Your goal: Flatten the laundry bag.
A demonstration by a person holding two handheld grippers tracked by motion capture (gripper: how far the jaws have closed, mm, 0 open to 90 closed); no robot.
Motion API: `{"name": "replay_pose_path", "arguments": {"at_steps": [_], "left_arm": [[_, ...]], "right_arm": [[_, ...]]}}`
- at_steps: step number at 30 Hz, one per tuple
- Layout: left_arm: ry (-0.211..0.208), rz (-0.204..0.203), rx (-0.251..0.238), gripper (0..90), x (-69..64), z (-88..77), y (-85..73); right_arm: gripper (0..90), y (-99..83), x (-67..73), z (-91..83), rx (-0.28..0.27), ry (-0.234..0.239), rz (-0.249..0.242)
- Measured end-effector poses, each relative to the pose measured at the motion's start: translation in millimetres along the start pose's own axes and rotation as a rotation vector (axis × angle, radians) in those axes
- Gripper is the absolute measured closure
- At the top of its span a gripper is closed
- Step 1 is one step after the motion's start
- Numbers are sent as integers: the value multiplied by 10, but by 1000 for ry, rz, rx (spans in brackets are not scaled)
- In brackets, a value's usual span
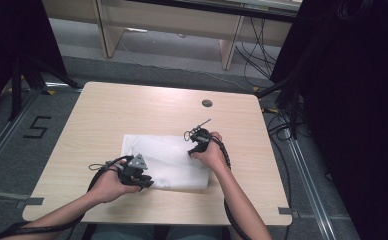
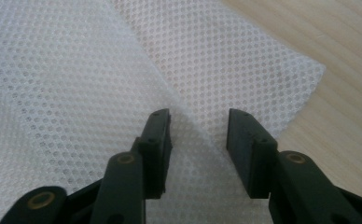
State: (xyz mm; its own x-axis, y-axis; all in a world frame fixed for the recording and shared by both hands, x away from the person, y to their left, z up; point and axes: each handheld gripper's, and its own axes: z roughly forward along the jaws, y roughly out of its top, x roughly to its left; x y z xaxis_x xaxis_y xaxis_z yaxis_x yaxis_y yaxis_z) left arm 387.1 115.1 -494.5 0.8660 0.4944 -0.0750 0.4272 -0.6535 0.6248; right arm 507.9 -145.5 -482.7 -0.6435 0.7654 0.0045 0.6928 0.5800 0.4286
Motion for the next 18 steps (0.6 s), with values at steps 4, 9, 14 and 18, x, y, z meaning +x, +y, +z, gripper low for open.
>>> {"name": "replay_pose_path", "arguments": {"at_steps": [4,9,14,18], "left_arm": [[3,13,6,761,11,11,-8],[3,12,9,759,14,16,-12],[-1,2,14,756,19,29,-21],[1,-1,19,762,24,36,-27]], "right_arm": [[674,11,13,11,-3,4,-30],[733,39,42,13,16,7,-40],[838,86,94,17,54,19,-66],[882,132,137,22,90,16,-81]]}}
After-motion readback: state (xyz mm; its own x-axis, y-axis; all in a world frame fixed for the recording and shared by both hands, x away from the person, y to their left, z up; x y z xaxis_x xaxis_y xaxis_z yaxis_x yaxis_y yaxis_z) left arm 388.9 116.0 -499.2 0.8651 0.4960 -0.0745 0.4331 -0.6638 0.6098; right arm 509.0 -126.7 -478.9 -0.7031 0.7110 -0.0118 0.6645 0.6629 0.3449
